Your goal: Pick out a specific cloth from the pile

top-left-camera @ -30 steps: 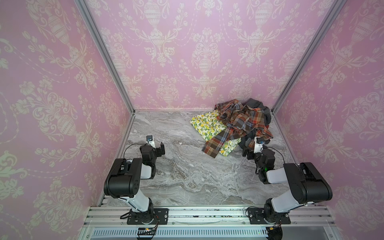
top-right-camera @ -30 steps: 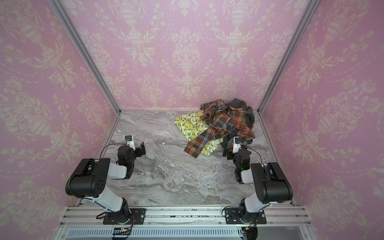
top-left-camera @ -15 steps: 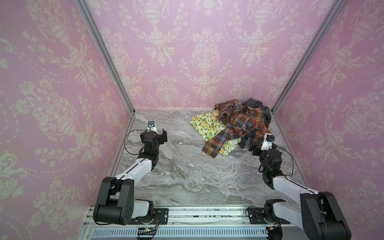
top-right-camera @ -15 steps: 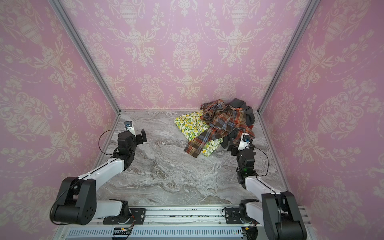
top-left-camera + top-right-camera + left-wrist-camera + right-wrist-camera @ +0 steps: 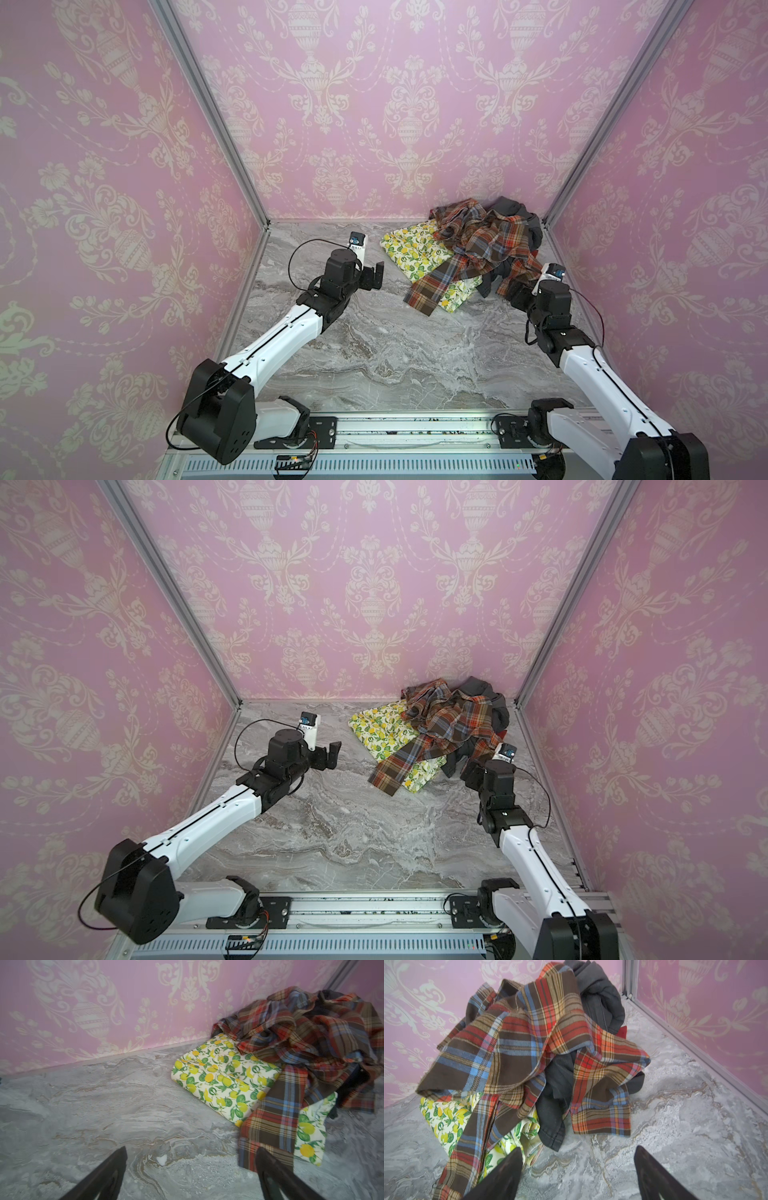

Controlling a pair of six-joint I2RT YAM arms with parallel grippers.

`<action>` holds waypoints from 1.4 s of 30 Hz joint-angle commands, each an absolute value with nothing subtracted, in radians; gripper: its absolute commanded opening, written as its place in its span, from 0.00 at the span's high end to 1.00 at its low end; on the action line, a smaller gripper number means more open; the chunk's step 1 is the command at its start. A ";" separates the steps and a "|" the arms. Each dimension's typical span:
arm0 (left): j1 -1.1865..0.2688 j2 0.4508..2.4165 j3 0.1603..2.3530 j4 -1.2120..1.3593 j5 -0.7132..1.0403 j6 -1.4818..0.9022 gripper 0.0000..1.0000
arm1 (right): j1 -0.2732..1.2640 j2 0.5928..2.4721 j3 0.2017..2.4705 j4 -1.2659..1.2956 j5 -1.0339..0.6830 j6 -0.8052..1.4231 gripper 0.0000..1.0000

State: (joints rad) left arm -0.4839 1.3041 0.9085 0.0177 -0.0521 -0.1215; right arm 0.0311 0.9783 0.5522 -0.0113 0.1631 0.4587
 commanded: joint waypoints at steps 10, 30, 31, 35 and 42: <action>-0.603 1.338 0.917 -0.021 0.093 -0.077 0.02 | 0.020 1.255 0.644 -0.035 -0.099 0.820 0.37; -0.623 1.350 0.923 -0.031 0.098 -0.069 0.01 | 0.024 1.609 0.674 0.284 -0.109 1.039 0.48; -0.623 1.349 0.922 -0.032 0.097 -0.067 0.01 | 0.024 1.625 0.678 0.299 -0.109 1.045 0.48; -0.624 1.347 0.919 -0.031 0.089 -0.063 0.01 | 0.028 1.686 0.698 0.336 -0.114 1.068 0.48; -0.626 1.347 0.914 -0.027 0.086 -0.060 0.01 | 0.032 1.770 0.725 0.426 -0.117 1.112 0.66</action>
State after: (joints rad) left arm -0.6132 1.3373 0.9085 -0.0097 0.0738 -0.0868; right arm 0.0269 1.7336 0.7128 0.3862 -0.1104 1.0714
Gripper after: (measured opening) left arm 0.988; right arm 0.395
